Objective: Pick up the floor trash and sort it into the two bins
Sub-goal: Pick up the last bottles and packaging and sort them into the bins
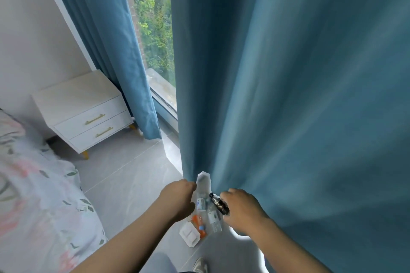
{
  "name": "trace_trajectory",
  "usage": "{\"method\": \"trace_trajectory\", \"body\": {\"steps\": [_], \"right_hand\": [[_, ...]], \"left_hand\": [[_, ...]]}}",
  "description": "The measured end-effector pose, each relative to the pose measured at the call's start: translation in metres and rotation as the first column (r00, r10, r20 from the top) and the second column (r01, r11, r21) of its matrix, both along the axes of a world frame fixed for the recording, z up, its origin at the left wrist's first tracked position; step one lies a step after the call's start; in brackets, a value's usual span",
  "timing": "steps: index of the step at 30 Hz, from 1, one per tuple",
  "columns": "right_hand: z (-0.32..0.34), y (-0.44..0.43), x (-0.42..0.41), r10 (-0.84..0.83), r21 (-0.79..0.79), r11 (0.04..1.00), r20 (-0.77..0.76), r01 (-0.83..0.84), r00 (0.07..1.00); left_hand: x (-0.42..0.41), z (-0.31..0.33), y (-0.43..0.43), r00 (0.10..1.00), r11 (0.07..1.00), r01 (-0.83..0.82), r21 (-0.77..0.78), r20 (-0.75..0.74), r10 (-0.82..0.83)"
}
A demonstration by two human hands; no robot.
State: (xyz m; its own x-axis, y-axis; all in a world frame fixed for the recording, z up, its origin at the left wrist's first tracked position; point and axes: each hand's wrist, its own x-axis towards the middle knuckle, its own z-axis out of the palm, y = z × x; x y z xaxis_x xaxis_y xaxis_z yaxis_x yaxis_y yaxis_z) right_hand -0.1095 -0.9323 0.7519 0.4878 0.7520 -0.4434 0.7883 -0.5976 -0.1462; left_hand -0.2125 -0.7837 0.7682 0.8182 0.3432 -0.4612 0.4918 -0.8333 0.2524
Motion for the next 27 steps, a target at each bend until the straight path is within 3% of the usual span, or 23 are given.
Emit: {"method": "trace_trajectory", "body": {"steps": [8,15,20,27], "right_hand": [[-0.008,0.024,0.03,-0.088,-0.003,0.996,-0.028,0.088,0.996],[-0.022,0.05,0.041,-0.383,0.024,0.922,-0.073,0.386,0.921],[-0.025,0.082,0.024,-0.662,0.03,0.74,-0.14,0.672,0.736],[-0.029,0.107,-0.038,-0.926,-0.022,0.334,-0.193,0.942,0.324]], "left_hand": [[0.046,-0.007,0.031,0.993,0.994,0.111,0.011,-0.031,-0.11],[0.105,-0.023,0.078,0.923,0.923,0.385,0.004,-0.015,-0.384],[0.149,-0.035,0.117,0.75,0.75,0.661,0.02,-0.029,-0.661],[0.158,-0.038,0.123,0.419,0.425,0.904,-0.042,-0.108,-0.902]]}}
